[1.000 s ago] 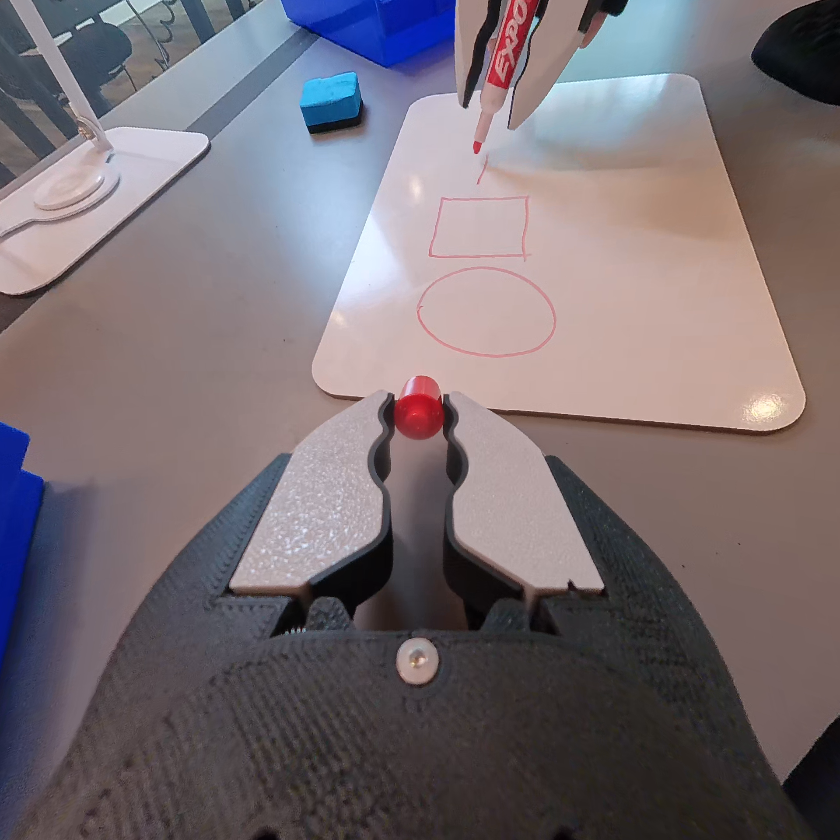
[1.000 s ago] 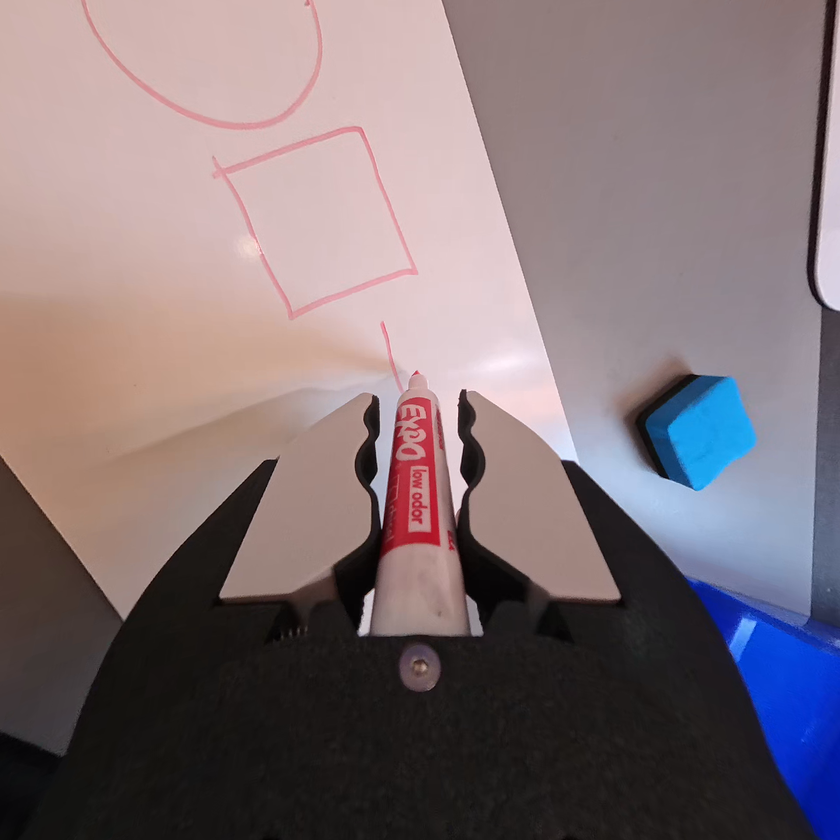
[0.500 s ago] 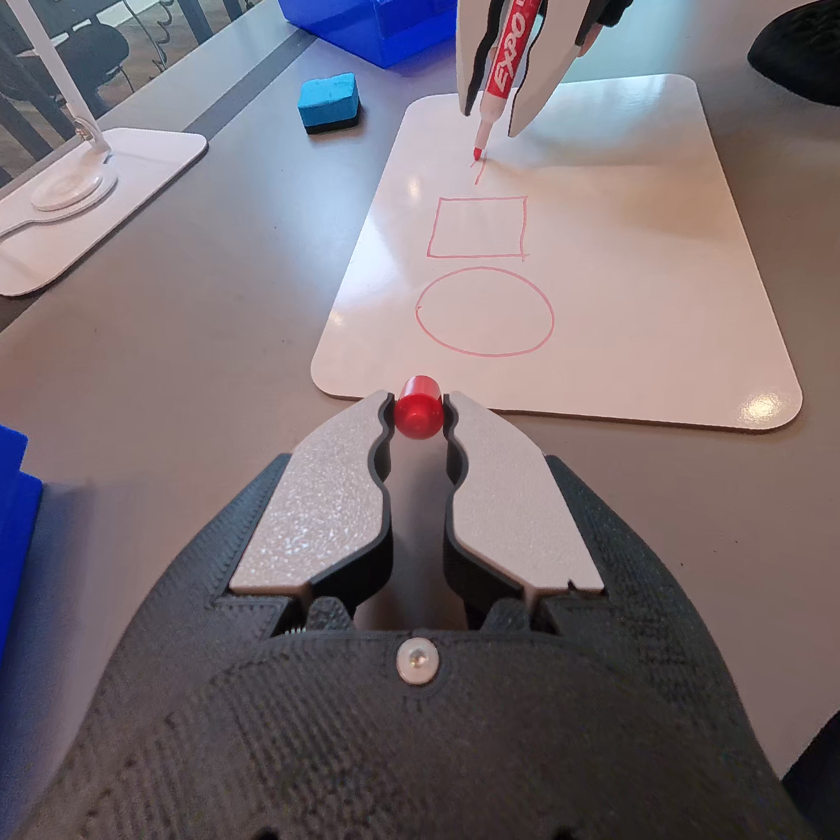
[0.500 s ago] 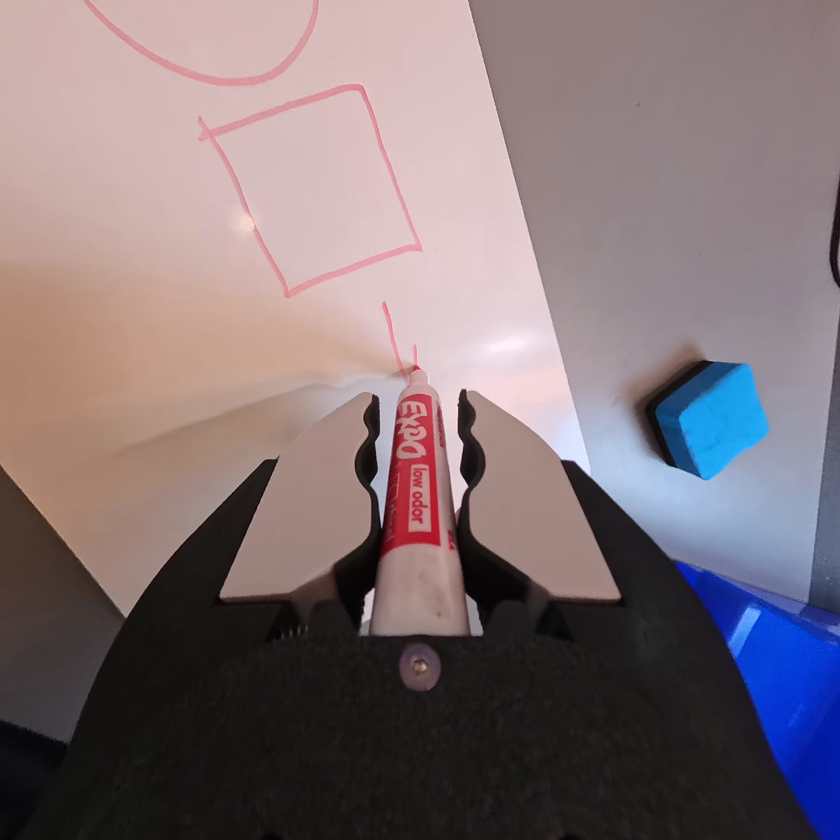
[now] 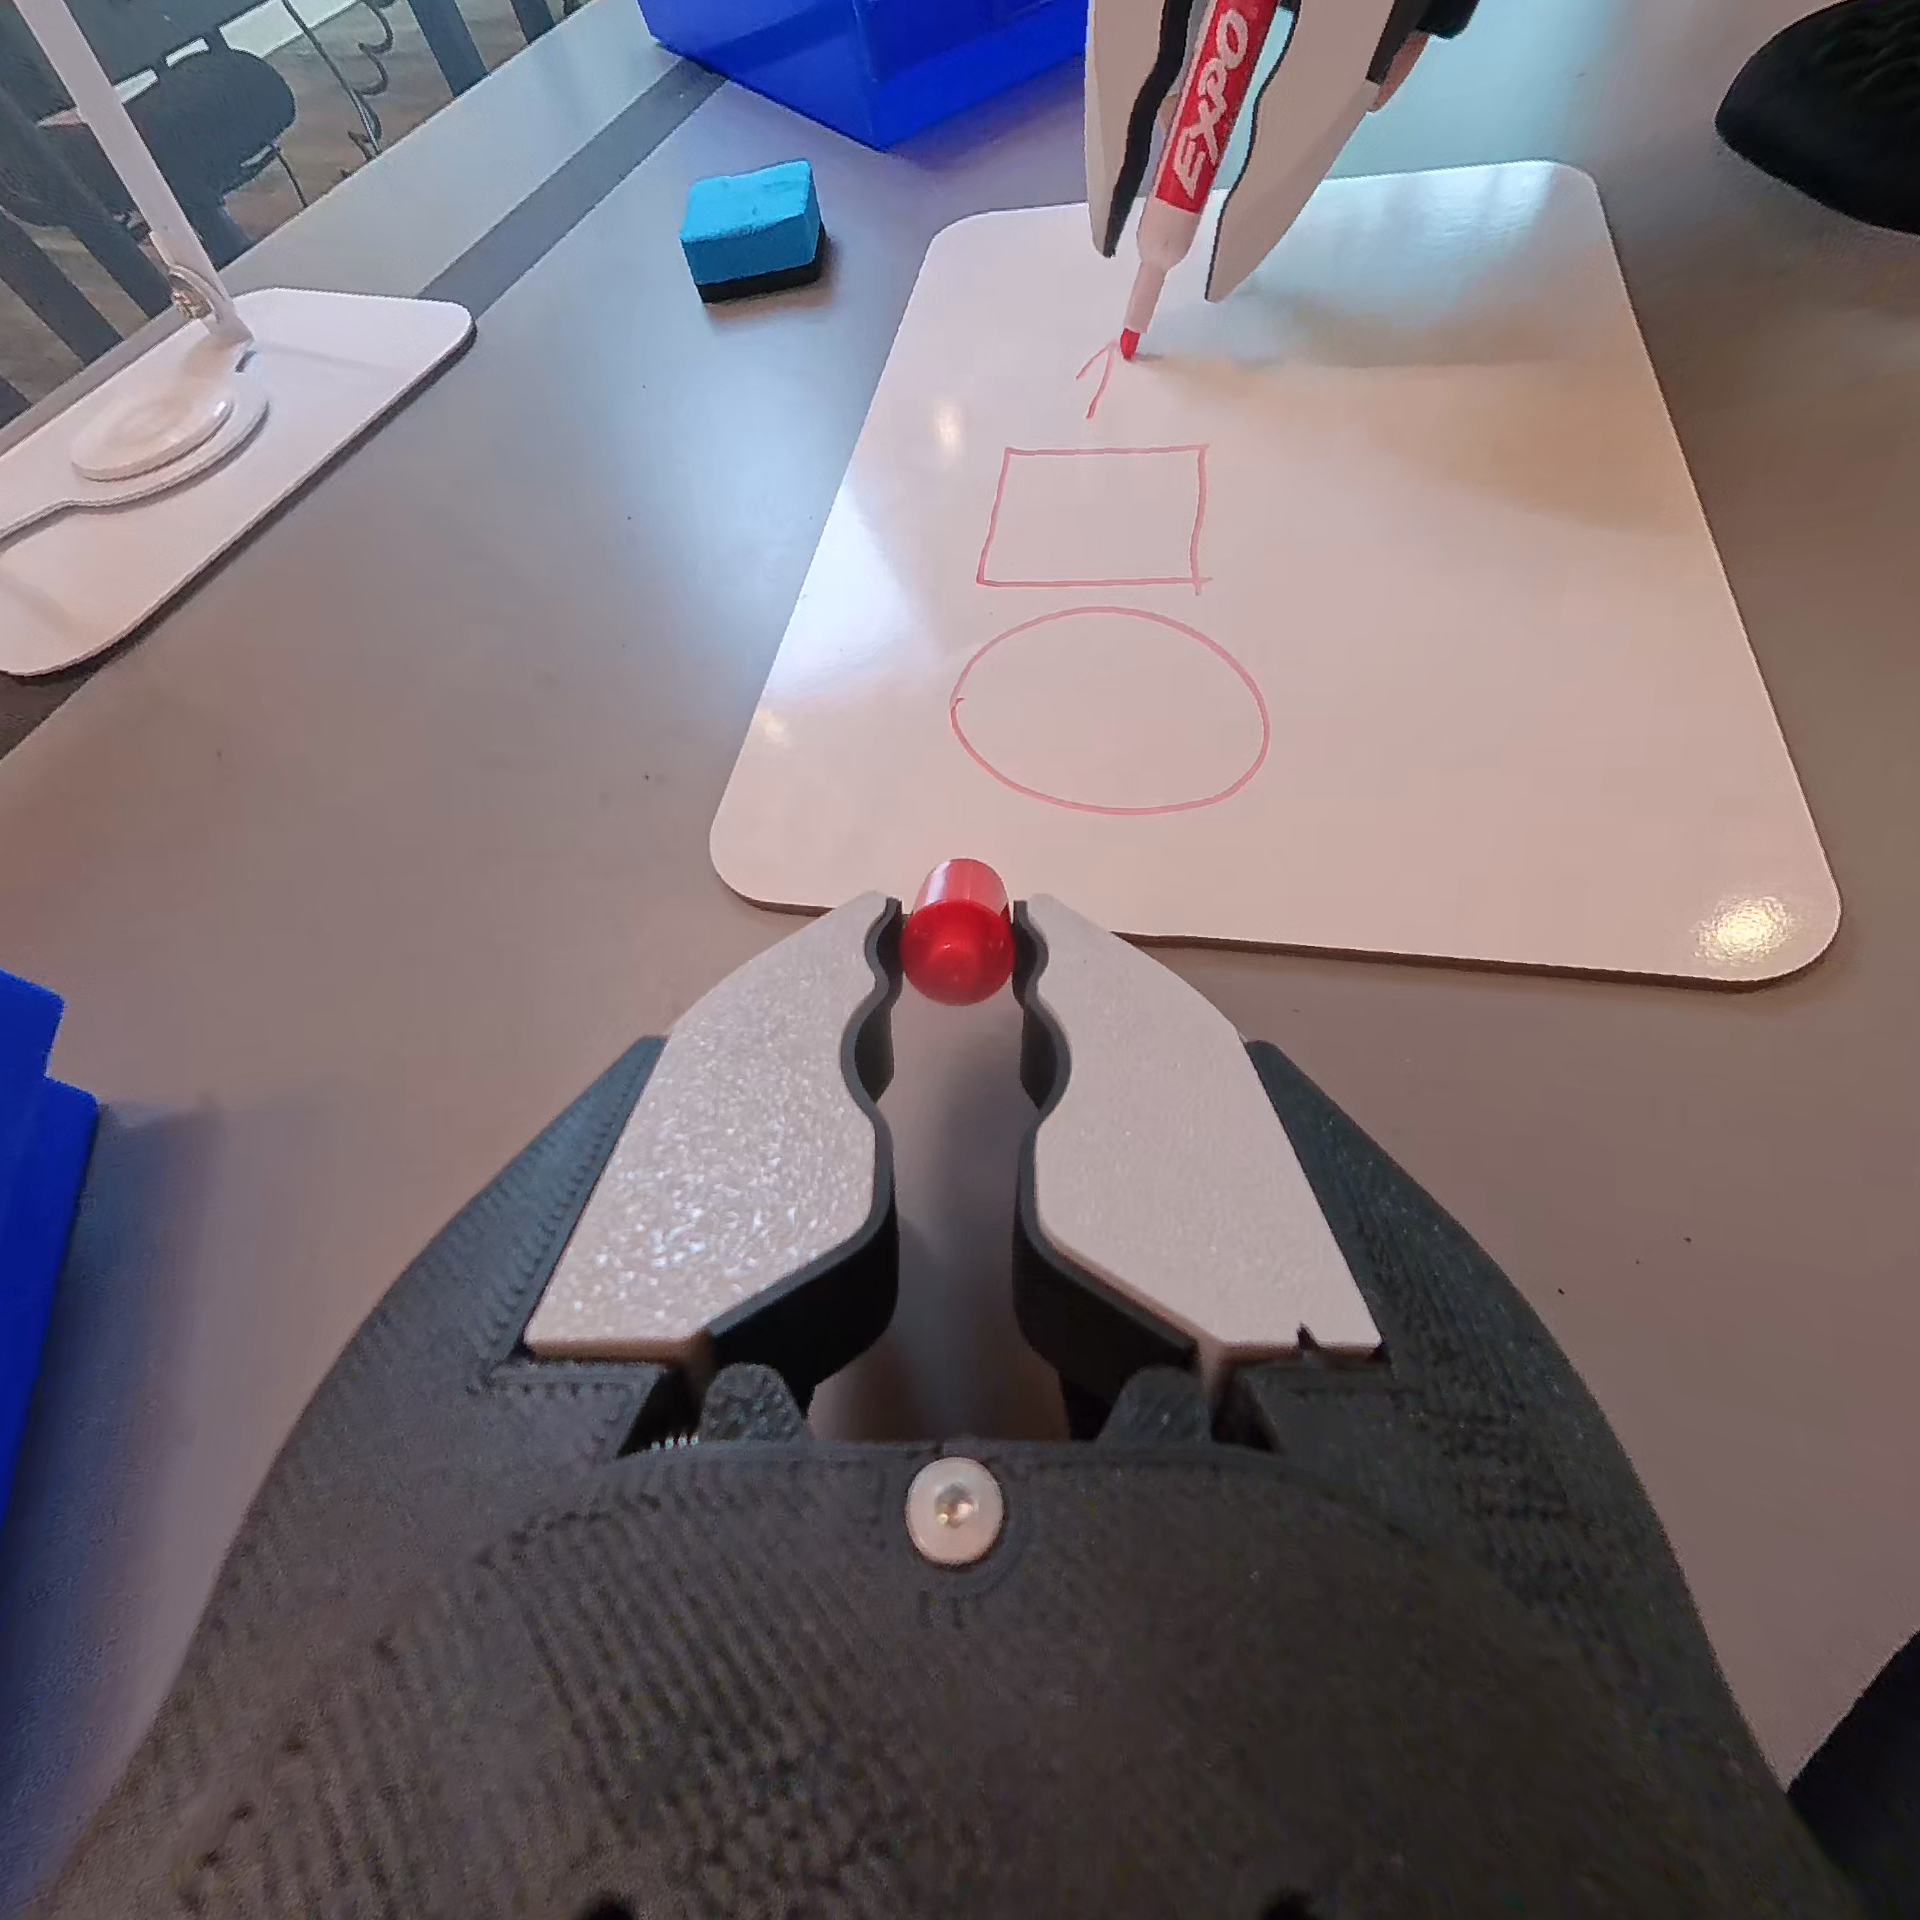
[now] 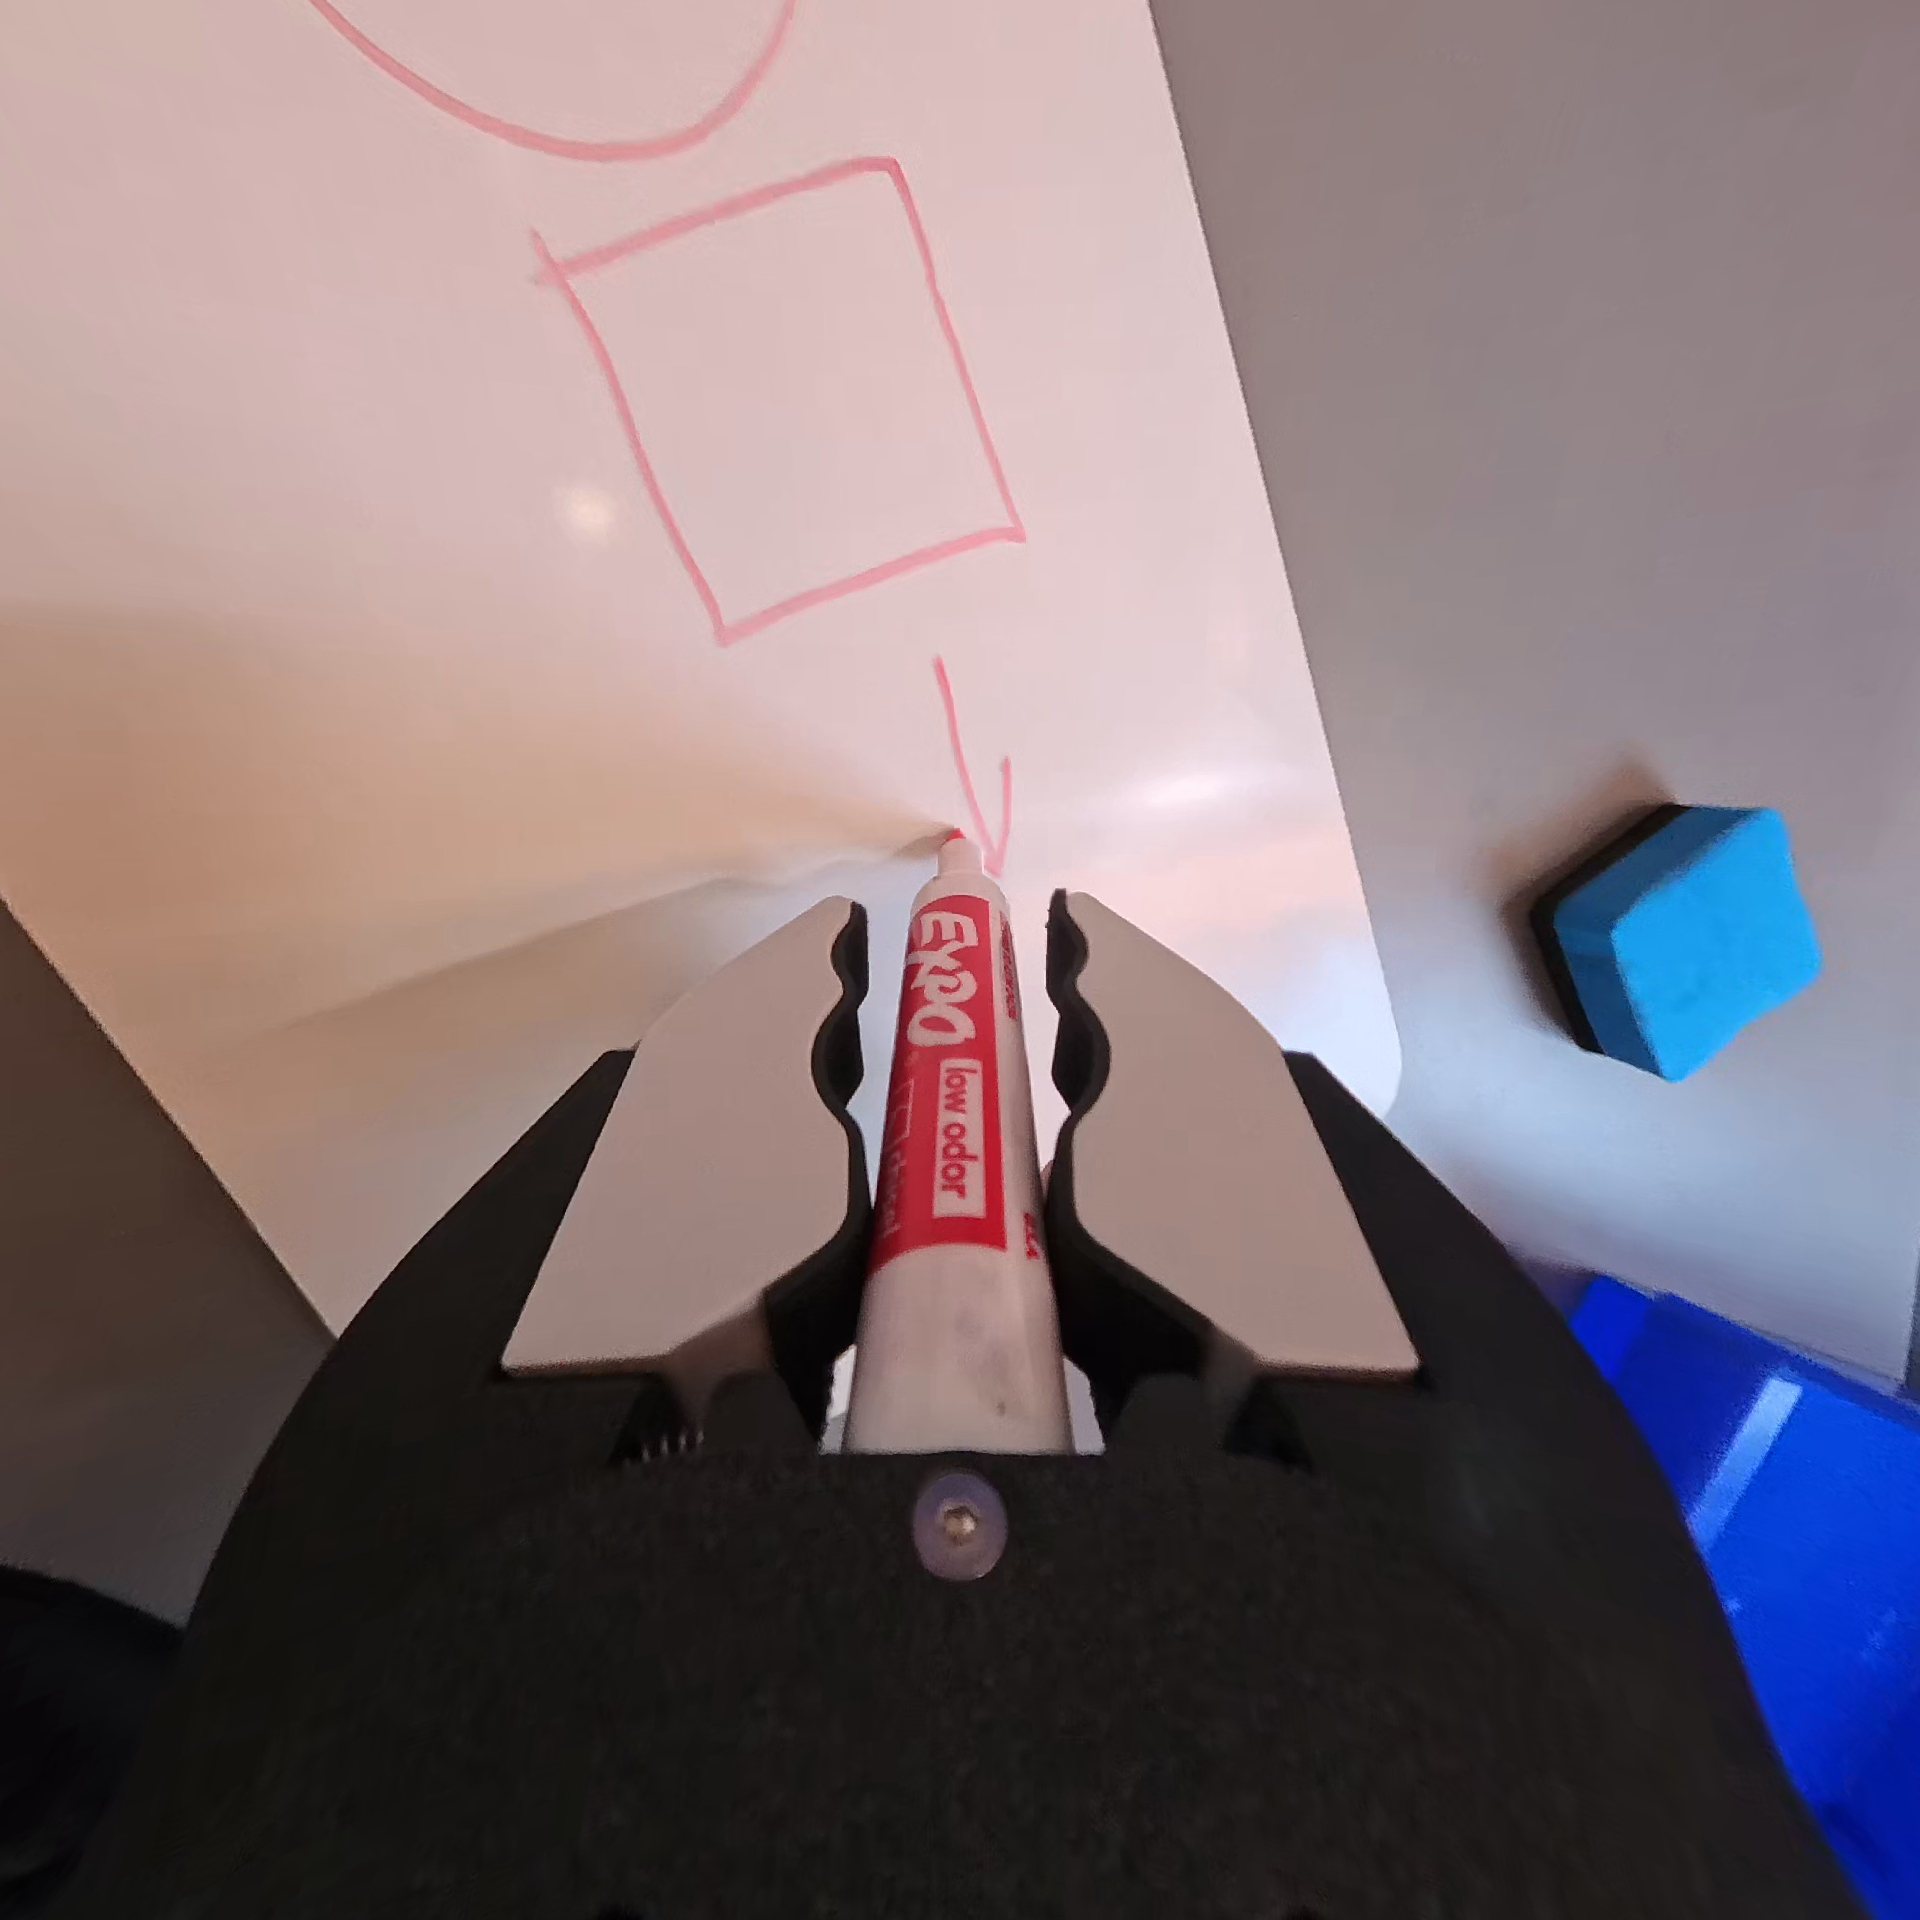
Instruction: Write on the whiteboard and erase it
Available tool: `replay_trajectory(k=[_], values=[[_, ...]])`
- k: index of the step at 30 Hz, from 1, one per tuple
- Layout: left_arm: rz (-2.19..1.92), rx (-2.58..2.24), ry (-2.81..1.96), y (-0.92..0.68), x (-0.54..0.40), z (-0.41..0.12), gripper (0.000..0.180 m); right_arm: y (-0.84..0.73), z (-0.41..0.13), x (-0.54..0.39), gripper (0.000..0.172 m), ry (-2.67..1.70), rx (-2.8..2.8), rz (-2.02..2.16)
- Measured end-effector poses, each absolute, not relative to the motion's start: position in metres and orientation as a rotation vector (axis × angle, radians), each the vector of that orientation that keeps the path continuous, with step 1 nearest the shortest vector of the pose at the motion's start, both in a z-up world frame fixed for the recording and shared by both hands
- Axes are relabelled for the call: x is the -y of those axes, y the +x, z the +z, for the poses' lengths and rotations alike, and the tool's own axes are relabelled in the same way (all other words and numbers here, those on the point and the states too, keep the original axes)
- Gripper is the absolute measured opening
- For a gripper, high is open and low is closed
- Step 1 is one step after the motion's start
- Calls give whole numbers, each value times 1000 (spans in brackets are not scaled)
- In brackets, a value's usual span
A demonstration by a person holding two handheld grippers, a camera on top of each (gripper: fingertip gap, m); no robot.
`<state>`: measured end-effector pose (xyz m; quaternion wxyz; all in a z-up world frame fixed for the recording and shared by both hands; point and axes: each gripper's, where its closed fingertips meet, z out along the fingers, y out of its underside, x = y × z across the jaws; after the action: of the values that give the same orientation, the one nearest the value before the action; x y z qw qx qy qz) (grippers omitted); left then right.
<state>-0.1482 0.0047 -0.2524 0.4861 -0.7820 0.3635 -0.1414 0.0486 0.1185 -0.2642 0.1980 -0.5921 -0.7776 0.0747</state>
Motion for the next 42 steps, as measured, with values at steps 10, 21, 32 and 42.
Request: replay_trajectory(k=[10, 21, 32, 42], values=[[-344, -886, -1901, -148, -5, -252, 20, 50, -253, -127, 36, -1658, 2119, 215], [-344, -882, -1905, -149, -5, -252, 20, 62, -260, -155, 36, -1727, 2061, 161], [-348, -884, -1904, -149, -5, -252, 20, 60, -261, -168, 35, -1751, 2060, 125], [-347, -887, -1904, -148, -5, -253, 20, 64, -264, -132, 35, -1751, 2151, 177]])
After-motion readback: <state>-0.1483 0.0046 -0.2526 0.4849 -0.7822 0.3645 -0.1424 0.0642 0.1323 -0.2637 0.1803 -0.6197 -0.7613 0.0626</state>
